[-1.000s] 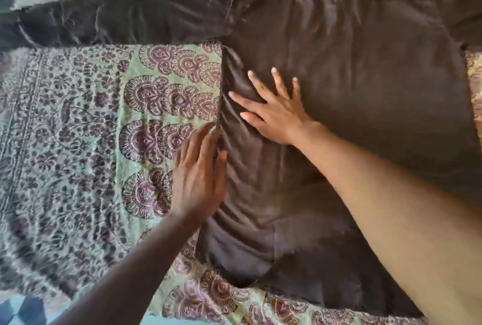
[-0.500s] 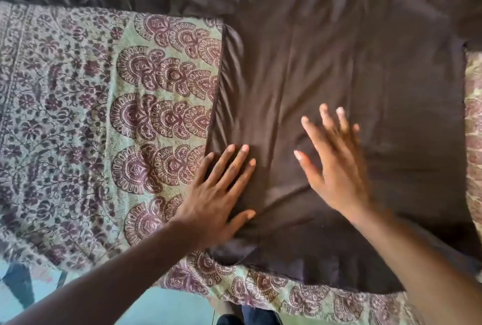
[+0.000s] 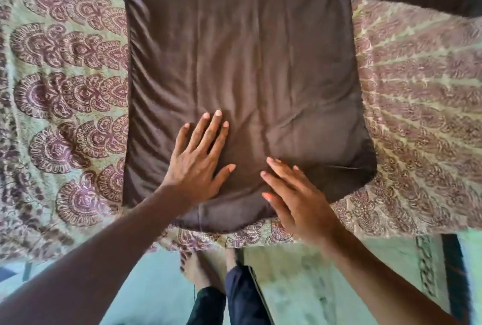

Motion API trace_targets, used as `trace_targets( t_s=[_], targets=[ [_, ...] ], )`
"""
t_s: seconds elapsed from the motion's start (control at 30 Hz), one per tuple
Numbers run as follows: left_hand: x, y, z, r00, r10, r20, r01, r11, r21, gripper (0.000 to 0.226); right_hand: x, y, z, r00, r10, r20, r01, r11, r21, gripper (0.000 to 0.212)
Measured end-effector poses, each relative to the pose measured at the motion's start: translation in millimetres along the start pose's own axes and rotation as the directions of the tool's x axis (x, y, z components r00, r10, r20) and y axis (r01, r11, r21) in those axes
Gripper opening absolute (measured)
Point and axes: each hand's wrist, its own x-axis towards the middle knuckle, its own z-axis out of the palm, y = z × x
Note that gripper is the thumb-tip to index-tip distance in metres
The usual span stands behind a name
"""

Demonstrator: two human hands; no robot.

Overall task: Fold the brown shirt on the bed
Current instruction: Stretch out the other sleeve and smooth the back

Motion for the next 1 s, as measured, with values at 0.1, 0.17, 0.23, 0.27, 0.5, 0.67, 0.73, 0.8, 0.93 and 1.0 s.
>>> trace_targets(
  t_s=[0.1,0.17,0.23,0.27,0.5,0.67,0.73,0.8,0.93,1.0],
  targets=[
    [-55.9,40.3,17.3,0.996,0.081,0.04,-0.081,0.997,-0.005,0.092,41.5,13.1,-15.5,0.946,0.108,-0.306,-0.122,0.992,-0.027,0.035],
    [-96.6,58.3,26.9,0.989,0.133,0.059,-0.132,0.991,-0.017,0.094,81.5,28.3,-29.5,0.935,0.196,-0.295,-0.226,0.971,-0.074,0.03],
    [-121.9,68.3,32.4,0.985,0.15,0.079,-0.148,0.988,-0.033,0.094,96.5,45.0,-35.6,0.917,0.358,-0.176,-0.386,0.908,-0.163,0.03],
    [-125.8,69.8,31.5,0.986,0.151,0.068,-0.147,0.987,-0.057,0.09,88.4,51.5,-34.6,0.897,0.421,-0.139,-0.442,0.872,-0.212,0.031],
    [-27.0,52.5,-1.9,0.976,-0.174,-0.127,0.145,0.967,-0.21,0.058,-87.8,50.1,-26.1,0.804,0.577,-0.141,-0.594,0.775,-0.214,0.038],
    [-8.7,35.4,11.4,0.905,-0.411,-0.114,0.398,0.91,-0.117,0.079,-22.0,46.6,-43.0,0.766,0.469,-0.438,-0.587,0.79,-0.18,0.048],
    [-30.1,44.7,18.4,0.869,-0.487,-0.088,0.477,0.871,-0.115,0.082,33.1,41.9,-41.0,0.806,0.418,-0.419,-0.529,0.827,-0.192,0.063],
    [-57.9,53.7,25.5,0.815,-0.577,-0.05,0.565,0.811,-0.155,0.086,73.3,40.1,-29.0,0.885,0.361,-0.293,-0.432,0.873,-0.228,0.07],
    [-97.4,65.6,30.4,0.683,-0.73,-0.014,0.687,0.649,-0.328,0.09,42.2,88.6,-9.6,0.912,0.396,-0.113,-0.411,0.883,-0.228,0.07],
    [-102.5,60.5,35.0,0.624,-0.78,0.045,0.73,0.562,-0.39,0.092,-8.3,105.8,-10.8,0.828,0.536,-0.162,-0.56,0.803,-0.203,0.072]
  ],
)
